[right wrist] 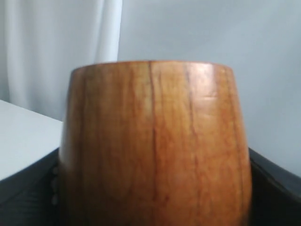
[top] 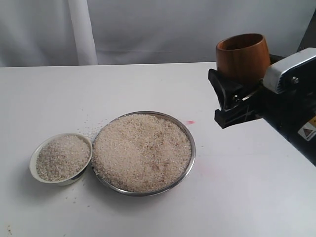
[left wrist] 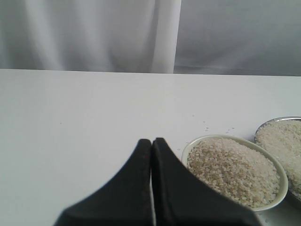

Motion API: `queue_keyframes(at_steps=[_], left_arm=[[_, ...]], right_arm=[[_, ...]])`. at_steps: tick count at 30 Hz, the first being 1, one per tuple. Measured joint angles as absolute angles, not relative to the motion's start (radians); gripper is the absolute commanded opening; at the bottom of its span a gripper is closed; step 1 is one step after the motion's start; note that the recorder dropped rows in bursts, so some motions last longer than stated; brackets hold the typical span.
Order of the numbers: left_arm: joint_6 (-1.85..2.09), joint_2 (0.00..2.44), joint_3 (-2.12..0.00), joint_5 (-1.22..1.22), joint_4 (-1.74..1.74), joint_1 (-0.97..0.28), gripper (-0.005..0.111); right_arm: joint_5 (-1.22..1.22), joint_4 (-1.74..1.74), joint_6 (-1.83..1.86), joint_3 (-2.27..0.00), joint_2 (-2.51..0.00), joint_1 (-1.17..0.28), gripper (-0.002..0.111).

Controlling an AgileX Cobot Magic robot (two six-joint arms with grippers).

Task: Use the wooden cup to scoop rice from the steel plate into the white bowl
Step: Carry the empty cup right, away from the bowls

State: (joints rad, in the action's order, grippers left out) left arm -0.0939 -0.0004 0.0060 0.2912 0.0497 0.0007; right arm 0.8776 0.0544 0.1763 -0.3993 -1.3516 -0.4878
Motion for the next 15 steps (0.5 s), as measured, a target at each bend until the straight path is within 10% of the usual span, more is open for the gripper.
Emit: queue_keyframes(at_steps=[15], left_arm=[[-0.094,0.000,0.006,0.291,0.050,0.001,0.000]], right_arm=[[1.160,0.339,0.176,-0.399,-1.688,-0.488,0.000]])
